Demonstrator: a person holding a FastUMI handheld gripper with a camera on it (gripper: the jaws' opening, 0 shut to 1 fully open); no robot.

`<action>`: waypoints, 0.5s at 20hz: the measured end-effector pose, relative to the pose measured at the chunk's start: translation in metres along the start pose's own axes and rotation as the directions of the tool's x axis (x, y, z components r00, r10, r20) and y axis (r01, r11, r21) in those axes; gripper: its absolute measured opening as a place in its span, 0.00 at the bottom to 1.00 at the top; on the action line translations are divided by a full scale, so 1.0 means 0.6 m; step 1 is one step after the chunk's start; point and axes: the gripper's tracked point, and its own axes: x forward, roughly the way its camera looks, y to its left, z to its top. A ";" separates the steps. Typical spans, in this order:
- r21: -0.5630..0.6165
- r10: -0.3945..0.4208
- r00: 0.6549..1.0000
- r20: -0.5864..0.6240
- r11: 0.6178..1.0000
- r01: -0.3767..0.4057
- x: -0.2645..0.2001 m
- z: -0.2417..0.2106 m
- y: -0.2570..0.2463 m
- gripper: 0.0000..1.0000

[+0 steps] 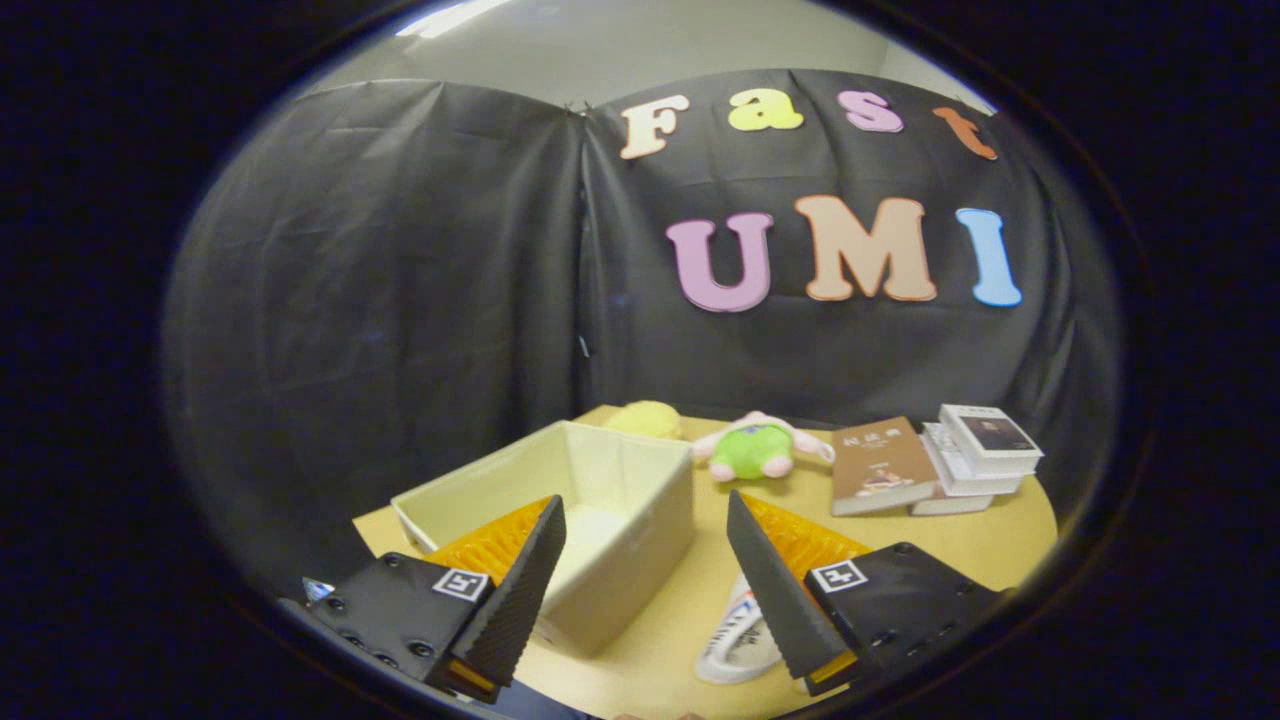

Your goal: Open the storage box then place both shoes into the box .Put the left shoe in first, then the right shoe, with the right side of both shoes facing outward in a uniform manner.

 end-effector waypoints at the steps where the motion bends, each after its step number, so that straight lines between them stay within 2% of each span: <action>1: 0.003 -0.032 0.999 -0.044 0.999 0.032 0.000 -0.021 -0.026 1.00; 4: -0.008 -0.127 0.975 -0.181 0.992 0.127 -0.003 -0.095 -0.099 1.00; 6: -0.070 -0.183 0.950 -0.253 0.983 0.171 -0.009 -0.140 -0.133 1.00; 8: -0.133 -0.203 0.928 -0.311 0.977 0.169 -0.007 -0.173 -0.153 1.00; 10: -0.152 -0.198 0.912 -0.360 0.977 0.152 0.004 -0.201 -0.158 0.95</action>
